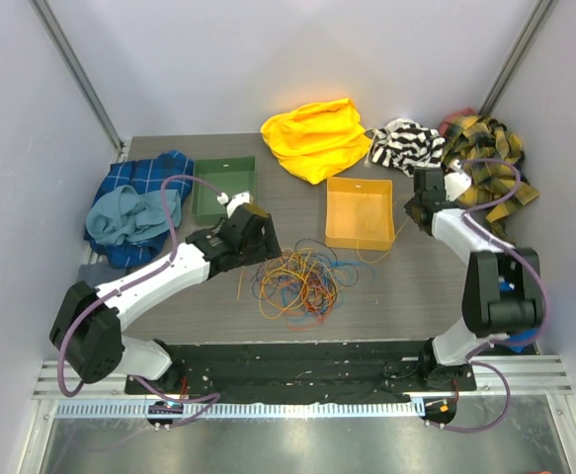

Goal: Untangle the cables

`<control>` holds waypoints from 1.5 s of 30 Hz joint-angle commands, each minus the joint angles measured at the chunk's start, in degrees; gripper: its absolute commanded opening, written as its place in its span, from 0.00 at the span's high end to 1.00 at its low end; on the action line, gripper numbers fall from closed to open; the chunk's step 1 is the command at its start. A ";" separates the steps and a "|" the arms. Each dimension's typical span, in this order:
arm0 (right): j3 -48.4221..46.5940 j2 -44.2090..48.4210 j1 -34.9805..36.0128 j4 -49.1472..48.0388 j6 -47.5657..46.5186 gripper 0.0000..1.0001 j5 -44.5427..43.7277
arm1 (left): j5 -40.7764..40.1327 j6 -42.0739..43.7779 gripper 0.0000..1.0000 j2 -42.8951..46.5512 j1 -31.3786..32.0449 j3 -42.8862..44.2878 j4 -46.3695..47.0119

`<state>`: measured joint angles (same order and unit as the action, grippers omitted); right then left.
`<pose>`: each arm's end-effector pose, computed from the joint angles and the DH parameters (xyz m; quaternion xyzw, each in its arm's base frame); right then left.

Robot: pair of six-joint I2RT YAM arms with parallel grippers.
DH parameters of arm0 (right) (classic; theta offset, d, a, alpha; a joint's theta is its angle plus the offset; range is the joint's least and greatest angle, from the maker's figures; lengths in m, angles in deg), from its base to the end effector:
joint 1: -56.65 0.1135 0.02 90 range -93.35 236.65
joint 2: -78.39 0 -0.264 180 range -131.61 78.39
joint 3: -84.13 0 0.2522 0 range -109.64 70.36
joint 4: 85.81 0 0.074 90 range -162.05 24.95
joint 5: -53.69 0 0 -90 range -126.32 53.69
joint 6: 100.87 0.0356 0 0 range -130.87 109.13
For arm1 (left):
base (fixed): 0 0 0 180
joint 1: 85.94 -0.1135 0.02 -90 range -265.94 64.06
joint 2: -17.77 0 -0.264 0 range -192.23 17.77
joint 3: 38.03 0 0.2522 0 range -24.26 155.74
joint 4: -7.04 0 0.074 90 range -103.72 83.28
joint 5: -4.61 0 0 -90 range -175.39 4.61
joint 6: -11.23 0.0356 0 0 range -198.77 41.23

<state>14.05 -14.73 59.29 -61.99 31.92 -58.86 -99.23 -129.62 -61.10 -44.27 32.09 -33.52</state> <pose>0.3398 0.0020 0.2004 0.3806 0.8319 -0.0285 0.4028 0.2216 -0.1858 0.2518 -0.1162 0.9244 -0.1713 0.3202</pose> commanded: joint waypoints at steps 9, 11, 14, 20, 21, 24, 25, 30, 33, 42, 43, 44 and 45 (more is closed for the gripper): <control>-15.75 12.70 7.38 7.08 -3.23 0.99 -3.56 | -1.27 -1.18 0.26 2.84 2.71 -0.37 1.76; -16.37 11.65 7.91 6.46 -3.32 0.99 -3.12 | -1.62 -1.27 0.27 3.28 3.15 -0.37 1.67; -17.42 10.25 8.61 4.97 -4.11 0.99 -3.55 | -1.89 -1.36 0.27 4.16 3.50 -0.72 1.23; -19.10 4.53 11.34 3.65 -6.05 0.99 -5.67 | -2.59 -1.44 0.27 5.66 3.68 -2.04 0.88; -18.66 3.48 12.04 3.21 -6.13 0.99 -6.19 | -2.76 -1.44 0.27 5.83 3.68 -2.39 0.97; -17.61 1.29 13.18 2.16 -6.83 0.99 -7.51 | -2.76 -1.36 0.27 6.27 3.68 -2.74 0.70; -17.43 0.84 13.36 2.06 -7.01 0.99 -7.77 | -2.76 -1.27 0.26 6.36 3.68 -2.74 0.70; -15.32 -0.57 15.03 0.92 -10.52 0.67 -8.83 | -2.85 -1.09 0.27 6.89 3.68 -3.18 0.44; -14.44 0.04 15.91 0.83 -11.41 0.39 -10.32 | -2.77 -1.01 0.27 7.59 3.68 -3.36 0.35; -15.05 4.79 16.61 3.03 -12.99 0.33 -13.23 | -3.38 -1.09 0.27 9.70 3.77 -3.45 -0.26; -15.05 5.40 16.96 3.47 -12.99 0.33 -13.49 | -3.38 -1.09 0.26 9.79 3.68 -3.36 -0.44; -14.97 6.02 17.23 4.34 -12.99 0.33 -13.92 | -3.38 -1.09 0.26 9.96 3.77 -3.27 -0.44; -14.53 8.02 17.93 4.61 -12.99 0.33 -14.10 | -3.38 -1.01 0.26 10.14 3.77 -3.19 -0.61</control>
<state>-0.24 -13.81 75.59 -57.57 19.79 -69.48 -100.94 -130.84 -52.90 -40.88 28.75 -34.05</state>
